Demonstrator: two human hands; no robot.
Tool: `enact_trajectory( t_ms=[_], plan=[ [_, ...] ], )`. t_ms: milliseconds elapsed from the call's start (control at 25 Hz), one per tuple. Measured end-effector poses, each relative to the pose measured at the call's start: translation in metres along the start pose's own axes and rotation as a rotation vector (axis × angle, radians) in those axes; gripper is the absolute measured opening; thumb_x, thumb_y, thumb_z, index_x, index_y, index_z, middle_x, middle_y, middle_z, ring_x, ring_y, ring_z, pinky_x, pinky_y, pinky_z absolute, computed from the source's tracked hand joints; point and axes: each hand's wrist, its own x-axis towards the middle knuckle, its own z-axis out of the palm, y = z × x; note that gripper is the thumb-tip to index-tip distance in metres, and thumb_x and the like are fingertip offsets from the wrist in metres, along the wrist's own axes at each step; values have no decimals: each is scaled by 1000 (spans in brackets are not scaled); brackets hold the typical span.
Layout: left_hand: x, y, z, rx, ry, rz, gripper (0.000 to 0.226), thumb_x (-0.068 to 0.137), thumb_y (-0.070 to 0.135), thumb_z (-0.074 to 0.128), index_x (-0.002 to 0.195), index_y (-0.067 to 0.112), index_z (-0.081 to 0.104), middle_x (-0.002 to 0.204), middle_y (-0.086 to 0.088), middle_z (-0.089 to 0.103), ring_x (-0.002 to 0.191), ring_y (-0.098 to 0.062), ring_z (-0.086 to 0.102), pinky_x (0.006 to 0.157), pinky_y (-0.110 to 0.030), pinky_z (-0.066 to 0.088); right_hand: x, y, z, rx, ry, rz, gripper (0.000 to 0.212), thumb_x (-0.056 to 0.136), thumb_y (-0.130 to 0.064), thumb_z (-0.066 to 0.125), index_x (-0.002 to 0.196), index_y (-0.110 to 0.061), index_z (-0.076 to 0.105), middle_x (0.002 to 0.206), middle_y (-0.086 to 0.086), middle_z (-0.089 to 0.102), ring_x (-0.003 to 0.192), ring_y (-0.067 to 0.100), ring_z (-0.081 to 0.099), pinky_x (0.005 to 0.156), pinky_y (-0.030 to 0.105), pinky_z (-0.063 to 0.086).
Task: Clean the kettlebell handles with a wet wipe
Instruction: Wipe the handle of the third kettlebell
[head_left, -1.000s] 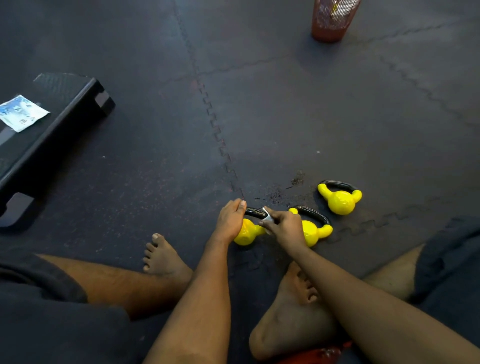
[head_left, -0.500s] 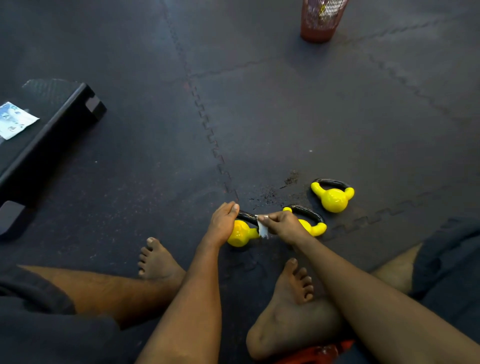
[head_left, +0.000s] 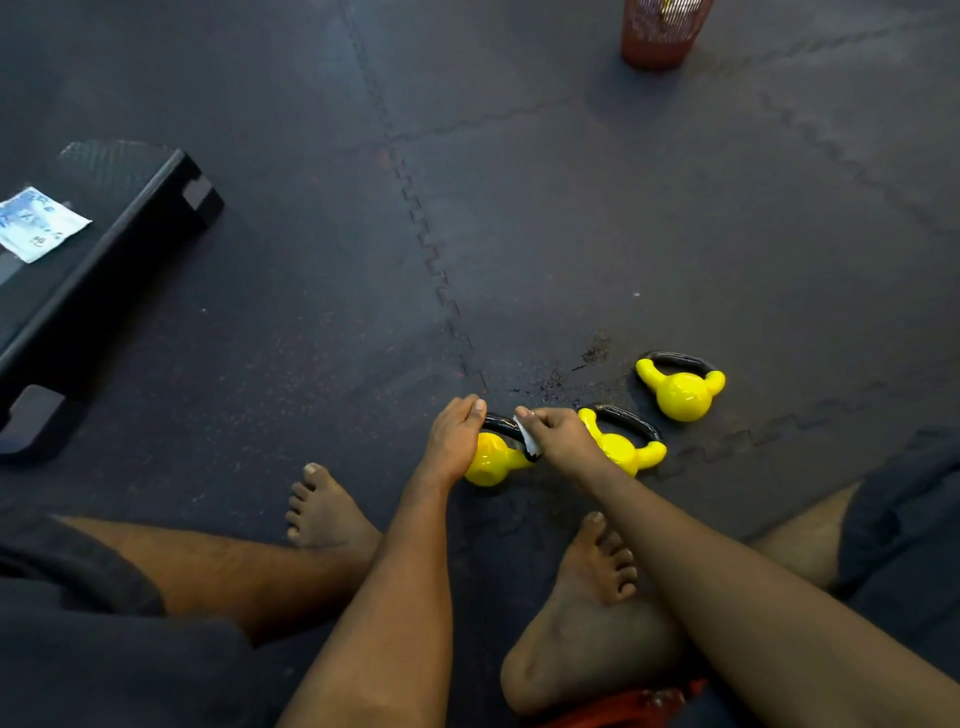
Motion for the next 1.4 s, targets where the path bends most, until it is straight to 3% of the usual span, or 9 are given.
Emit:
enact_trajectory(
  t_ms=[200,400,640,800,920,1080,1160,1320,1400],
  plan=[
    [3,1,5,26,35,-8,26,104,25,36,82,17,48,87,-6,49,87,-24,48,74,-32,32,-1,-1,18,-203,291,-68,28,95,-31,56,74,-12,59,69,9,63,67,24,57,60,36,41],
    [2,-6,0,-72,83,-88,29,104,27,34,83,14,50,88,-6,51,86,-21,48,75,-32,35,-14,-2,34,-65,273,-205,18,95,-28,60,105,-18,71,94,-5,72,87,6,63,76,21,48],
    [1,-3,0,-5,23,-13,26,104,24,36,84,15,49,88,-7,49,84,-20,45,71,-28,28,14,-5,10,-97,40,35,44,97,-41,54,64,-15,66,53,-3,57,53,8,47,58,28,37],
    [3,1,1,-14,63,-72,27,105,26,34,84,16,48,90,-7,50,86,-19,45,74,-29,29,-11,-10,29,-116,293,-157,20,92,-27,64,102,-14,76,95,-3,76,86,3,66,80,21,51],
    [3,-2,-1,-41,79,-84,29,105,26,33,81,15,46,89,-6,50,86,-18,45,73,-27,29,-19,-6,42,-82,317,-249,25,93,-24,64,114,-14,73,114,-5,71,106,2,64,95,18,48],
    [5,-2,1,-7,22,-40,26,105,26,34,84,17,47,89,-4,48,86,-17,45,73,-27,29,6,-9,18,-198,212,-54,40,94,-36,58,64,-11,66,60,5,64,60,12,57,64,35,49],
    [6,2,5,27,16,-21,26,105,27,34,84,18,47,90,-4,48,87,-18,45,75,-28,30,5,-12,14,-229,223,-52,43,94,-35,58,57,-15,59,52,1,56,55,10,49,59,31,43],
    [9,6,6,23,48,-69,25,105,27,32,87,18,47,92,-7,49,88,-19,44,76,-28,28,-23,-9,36,-196,376,-235,24,93,-24,63,111,-14,74,112,-1,73,105,7,66,97,20,46],
    [7,2,4,12,55,-59,24,105,26,33,86,19,47,92,-8,49,88,-19,43,73,-27,27,-21,-8,39,-196,375,-268,24,93,-25,63,112,-14,74,113,0,73,105,8,66,99,23,47]
  ],
)
